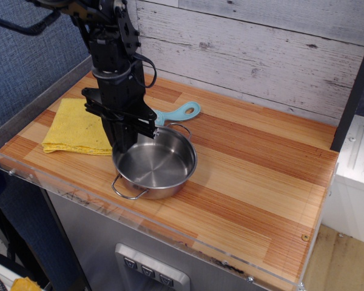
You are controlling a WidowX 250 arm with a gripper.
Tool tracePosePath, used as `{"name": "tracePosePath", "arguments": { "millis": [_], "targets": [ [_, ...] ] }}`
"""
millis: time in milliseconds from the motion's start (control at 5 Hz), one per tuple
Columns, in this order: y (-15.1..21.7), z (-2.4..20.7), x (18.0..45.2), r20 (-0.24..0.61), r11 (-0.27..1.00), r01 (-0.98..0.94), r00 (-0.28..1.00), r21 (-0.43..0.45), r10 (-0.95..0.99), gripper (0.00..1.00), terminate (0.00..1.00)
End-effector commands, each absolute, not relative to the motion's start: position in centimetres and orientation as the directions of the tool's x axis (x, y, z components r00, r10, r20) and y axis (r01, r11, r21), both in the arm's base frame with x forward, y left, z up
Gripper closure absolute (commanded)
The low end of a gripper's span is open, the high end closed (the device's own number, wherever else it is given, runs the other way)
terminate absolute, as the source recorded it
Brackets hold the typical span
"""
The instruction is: Move the metal pan from the back to the front of the table.
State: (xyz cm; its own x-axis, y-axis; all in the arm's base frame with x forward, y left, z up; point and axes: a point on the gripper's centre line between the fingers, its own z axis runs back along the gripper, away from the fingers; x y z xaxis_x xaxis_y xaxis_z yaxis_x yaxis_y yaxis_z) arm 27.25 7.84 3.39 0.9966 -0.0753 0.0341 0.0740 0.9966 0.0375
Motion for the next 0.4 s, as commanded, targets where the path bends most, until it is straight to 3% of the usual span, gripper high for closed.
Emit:
{"name": "tracePosePath", "arguments": {
  "millis": [0, 200],
  "targets": [
    [8.26, 5.62, 28.48, 0.059, 0.993, 0.077, 0.995, 0.094, -0.083, 0.00, 0.00],
    [8.32, 6.06, 28.58, 0.070, 0.992, 0.071, 0.994, 0.102, -0.079, 0.00, 0.00]
  ]
}}
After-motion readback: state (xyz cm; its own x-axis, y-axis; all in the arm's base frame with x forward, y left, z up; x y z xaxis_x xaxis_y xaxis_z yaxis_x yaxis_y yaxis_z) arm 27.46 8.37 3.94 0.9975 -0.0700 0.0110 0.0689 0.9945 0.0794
